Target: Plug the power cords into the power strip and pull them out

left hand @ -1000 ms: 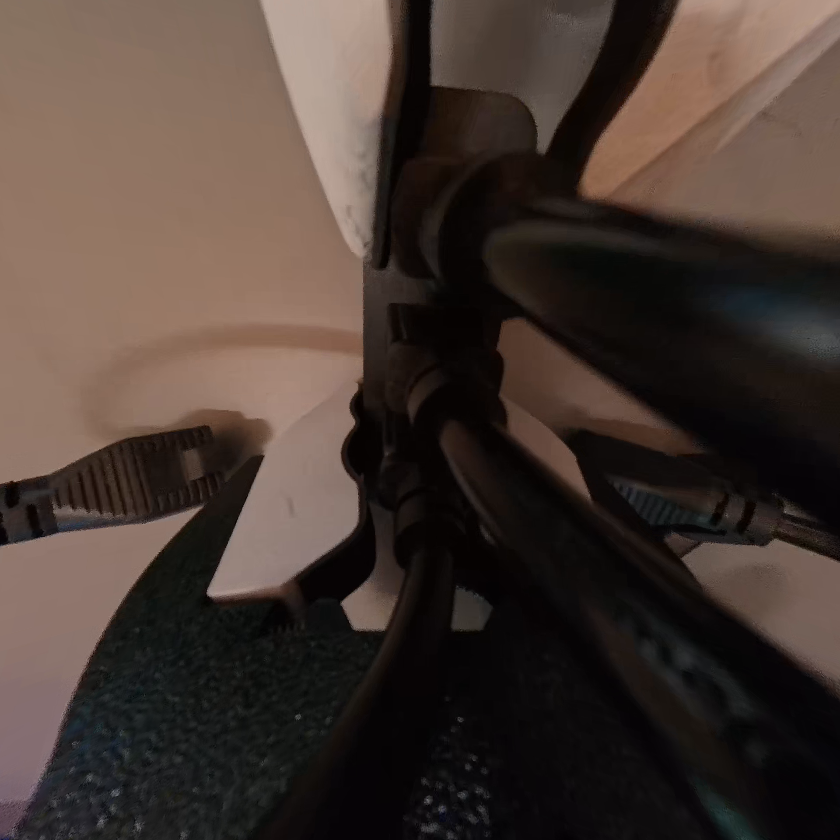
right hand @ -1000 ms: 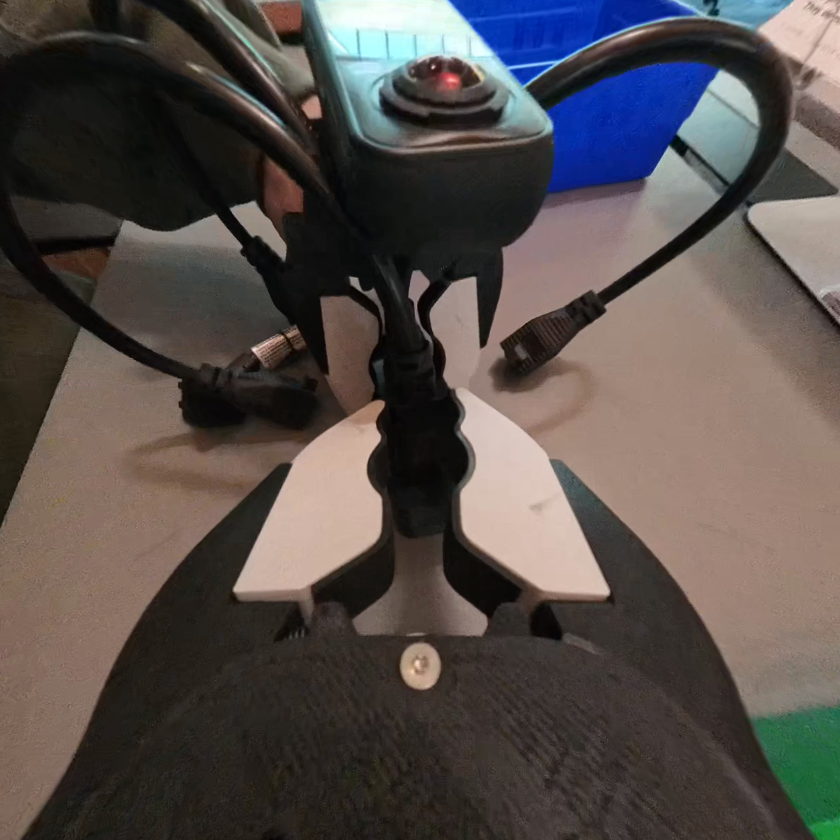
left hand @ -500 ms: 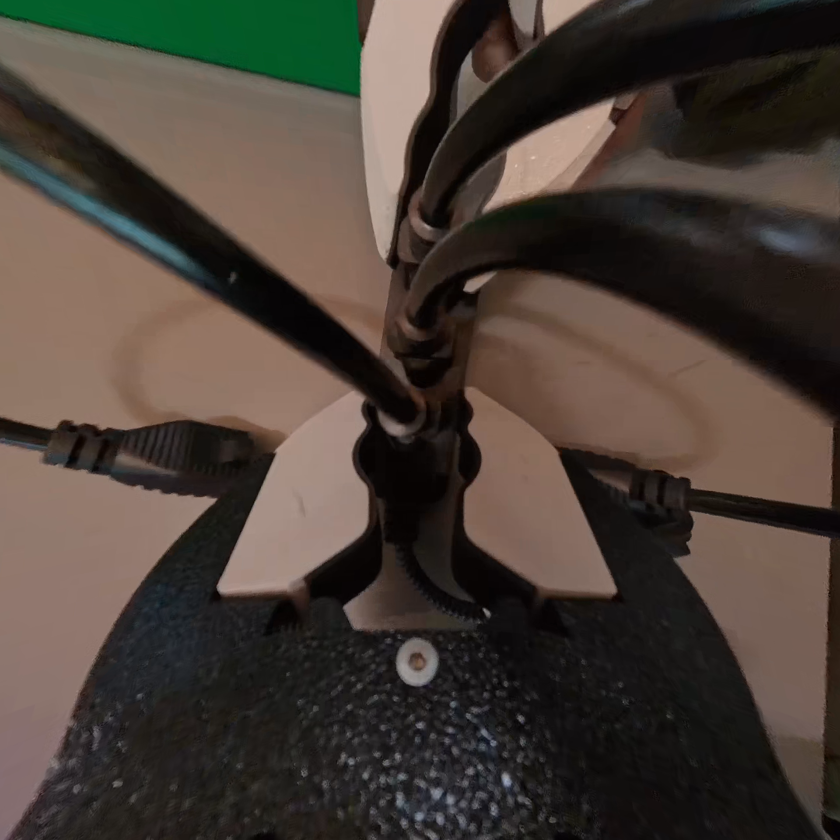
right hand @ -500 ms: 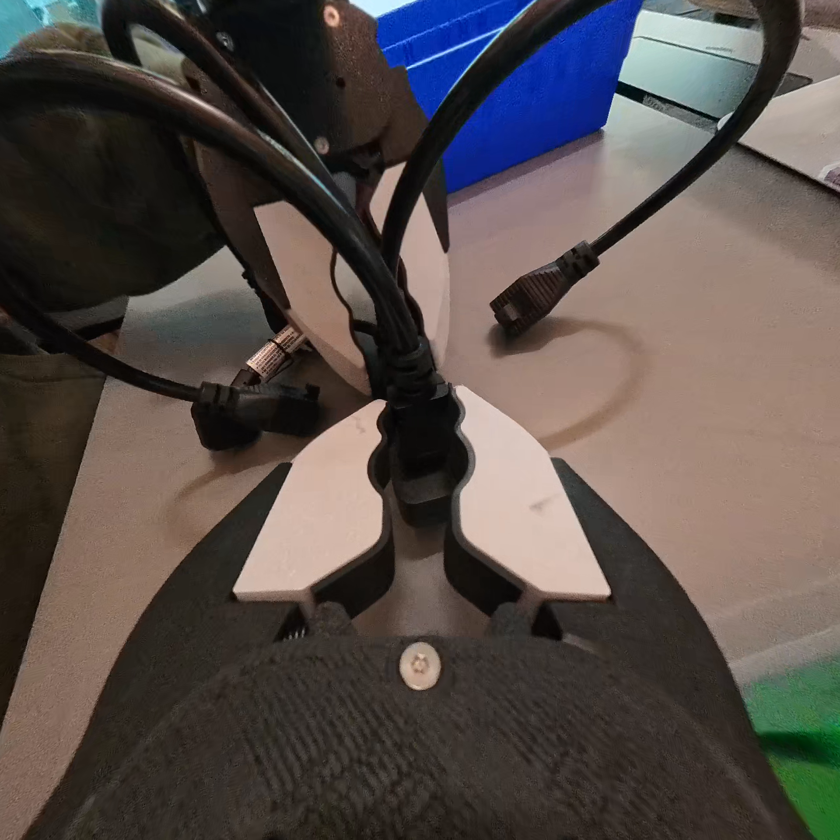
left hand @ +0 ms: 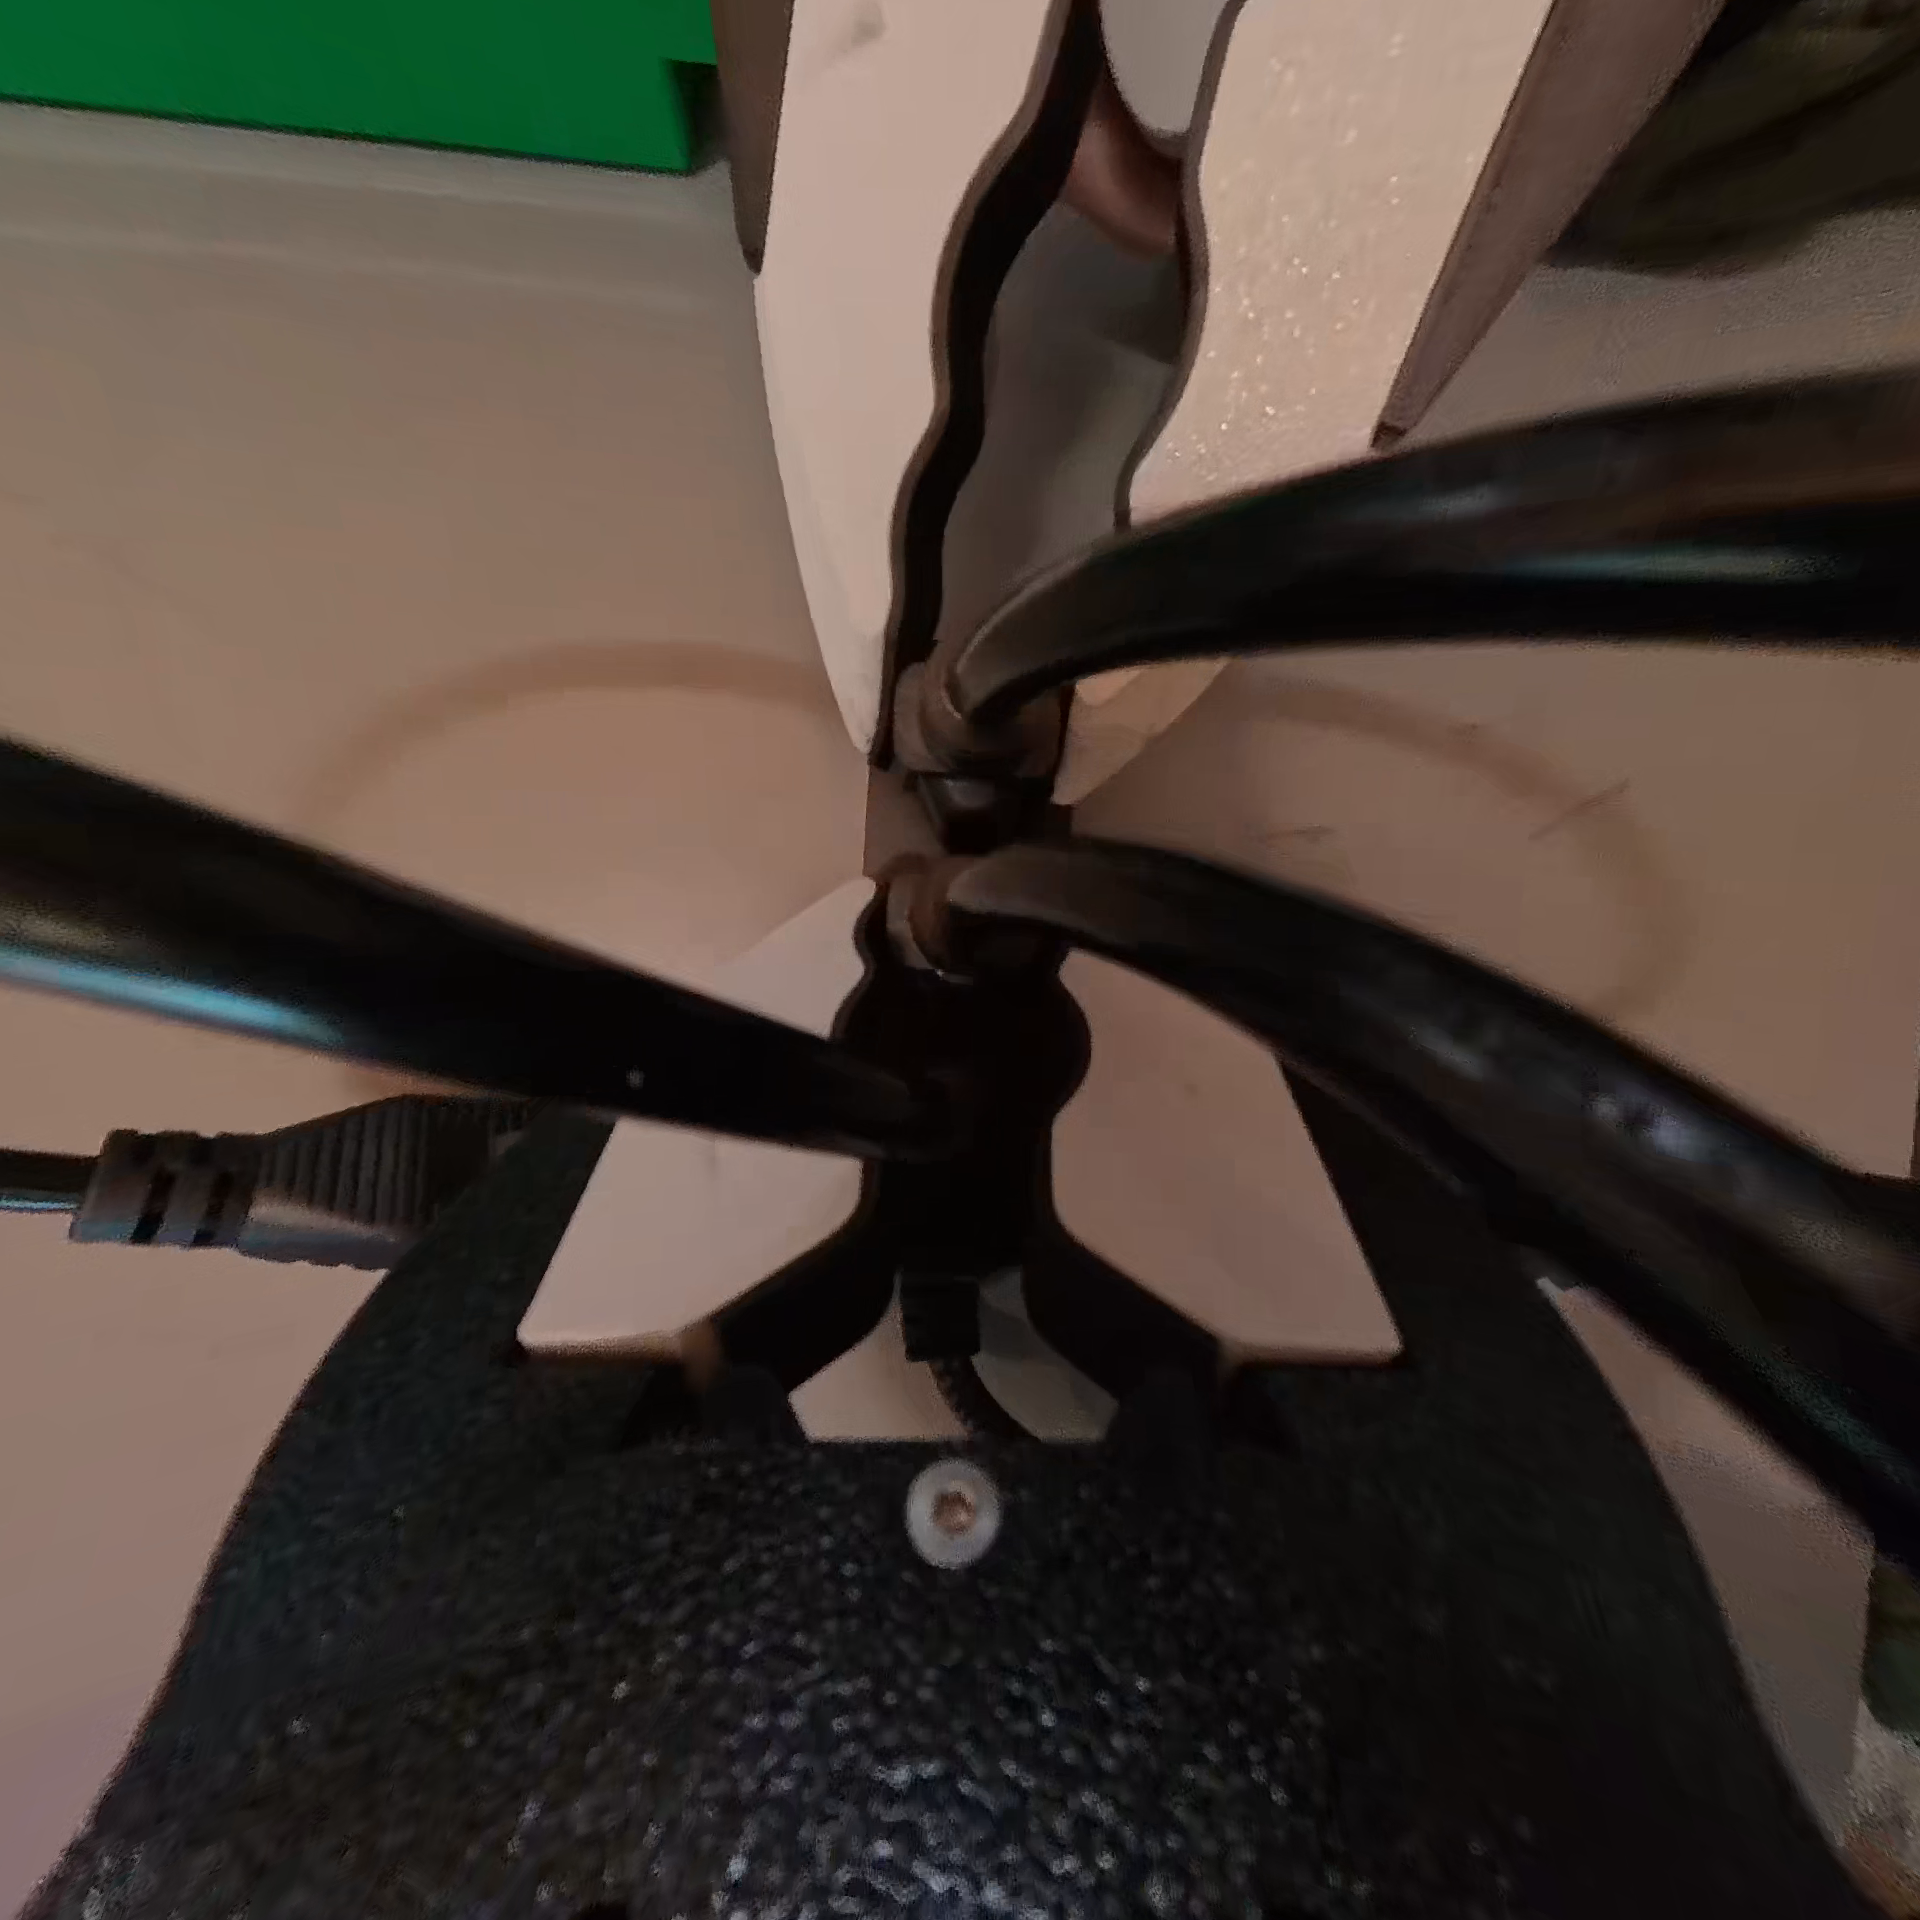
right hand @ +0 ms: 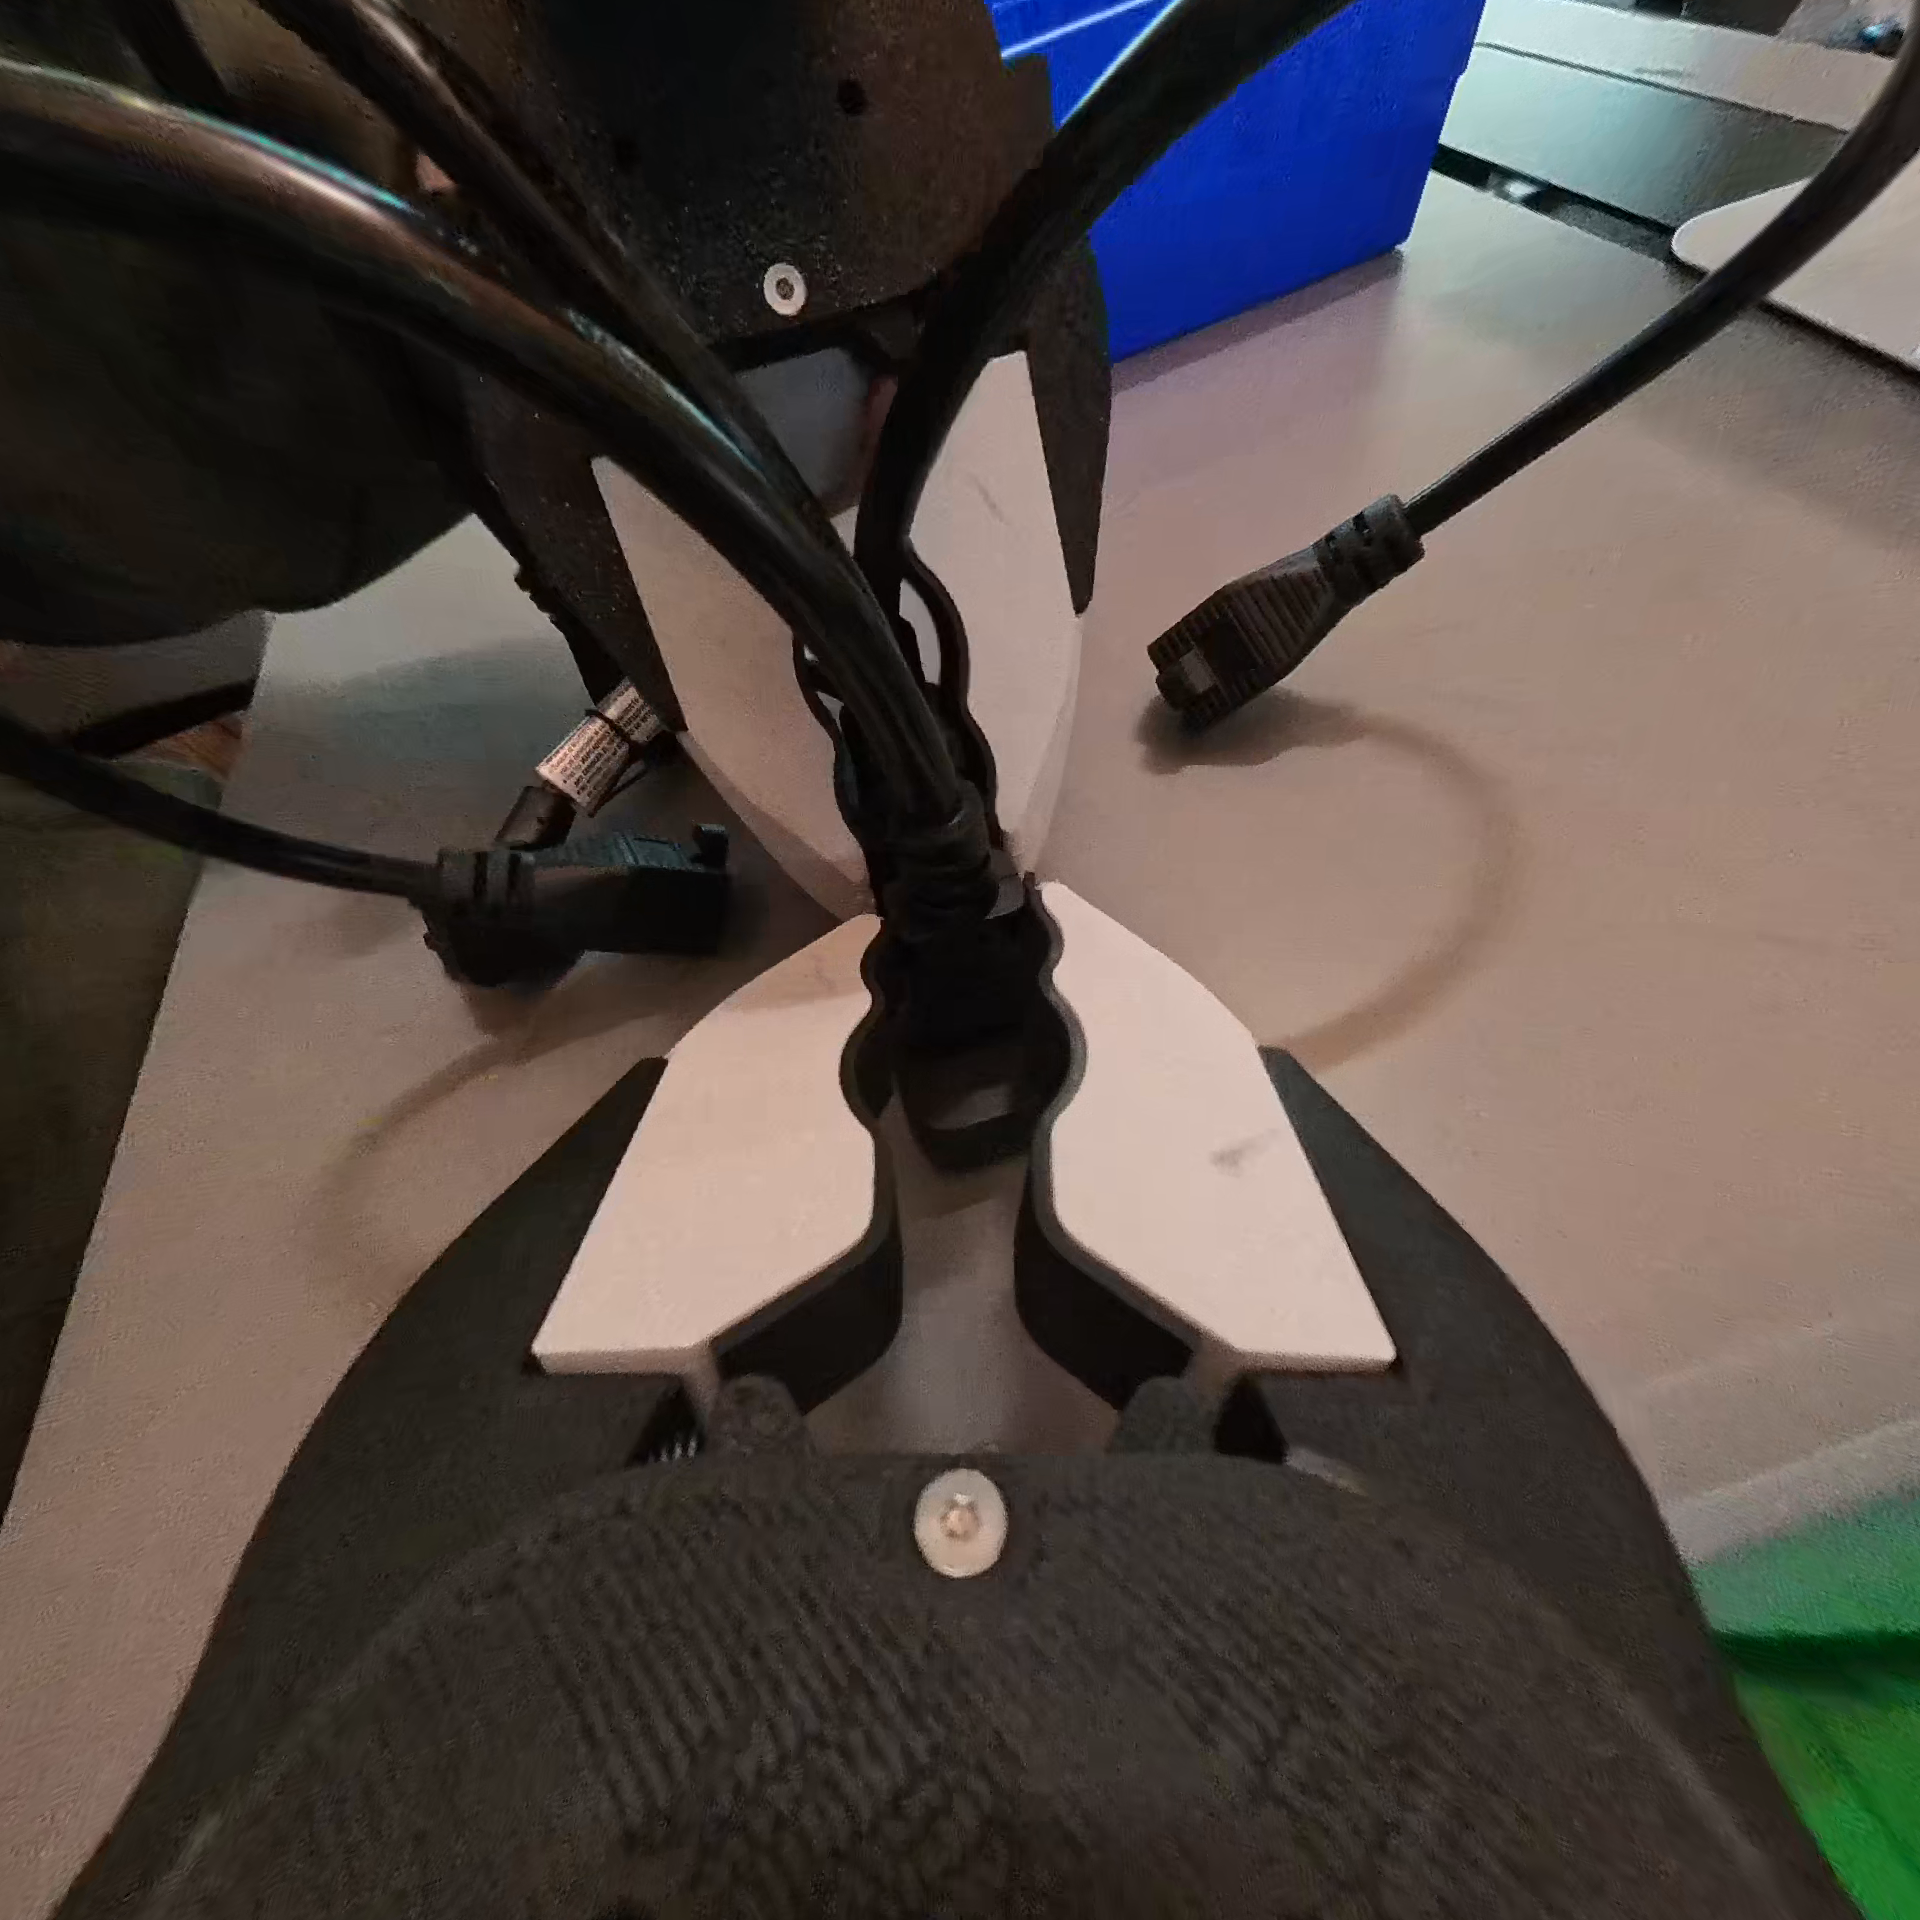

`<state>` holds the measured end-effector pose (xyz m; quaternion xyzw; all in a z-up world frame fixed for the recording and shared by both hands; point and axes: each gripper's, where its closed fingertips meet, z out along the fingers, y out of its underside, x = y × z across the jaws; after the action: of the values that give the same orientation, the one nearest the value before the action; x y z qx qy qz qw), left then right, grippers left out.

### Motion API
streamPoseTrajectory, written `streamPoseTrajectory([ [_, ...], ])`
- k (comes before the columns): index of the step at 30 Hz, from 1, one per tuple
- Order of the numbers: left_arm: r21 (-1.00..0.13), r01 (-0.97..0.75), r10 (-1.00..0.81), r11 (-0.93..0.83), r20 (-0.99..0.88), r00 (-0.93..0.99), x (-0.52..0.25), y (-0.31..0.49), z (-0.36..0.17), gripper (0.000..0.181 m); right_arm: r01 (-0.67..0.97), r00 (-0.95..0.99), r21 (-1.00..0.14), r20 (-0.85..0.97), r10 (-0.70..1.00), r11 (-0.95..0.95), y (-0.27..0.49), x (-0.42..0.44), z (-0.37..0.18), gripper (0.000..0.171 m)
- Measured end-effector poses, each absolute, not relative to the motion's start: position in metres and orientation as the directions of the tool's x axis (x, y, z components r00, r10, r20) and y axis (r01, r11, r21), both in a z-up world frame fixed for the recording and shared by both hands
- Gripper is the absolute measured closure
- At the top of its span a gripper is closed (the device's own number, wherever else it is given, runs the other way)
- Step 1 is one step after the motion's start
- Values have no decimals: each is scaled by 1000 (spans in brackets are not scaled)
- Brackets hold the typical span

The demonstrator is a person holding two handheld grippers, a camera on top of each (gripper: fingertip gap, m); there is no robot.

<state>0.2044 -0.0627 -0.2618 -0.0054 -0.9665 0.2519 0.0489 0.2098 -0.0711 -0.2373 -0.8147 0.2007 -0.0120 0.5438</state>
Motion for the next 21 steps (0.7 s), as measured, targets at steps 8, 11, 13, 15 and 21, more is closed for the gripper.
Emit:
streamPoseTrajectory([
  [8,-375,27,64,927,86,-994,201,-61,-263,156,-319,918,-896,-211,-335,-309,-69,209,-235,151],
  [11,-365,30,58,931,66,-996,202,-61,-263,155,-301,920,-898,-185,-345,-322,-67,210,-234,151],
  [13,-383,-7,26,924,80,-996,203,-62,-262,155,-326,909,-907,-224,-351,-265,-69,210,-231,151],
  [15,-416,-22,24,909,104,-994,203,-62,-261,155,-312,912,-916,-215,-351,-251,-69,211,-229,151],
  [21,-433,-38,5,901,99,-995,202,-64,-261,155,-325,911,-911,-229,-343,-253,-69,210,-229,151],
])
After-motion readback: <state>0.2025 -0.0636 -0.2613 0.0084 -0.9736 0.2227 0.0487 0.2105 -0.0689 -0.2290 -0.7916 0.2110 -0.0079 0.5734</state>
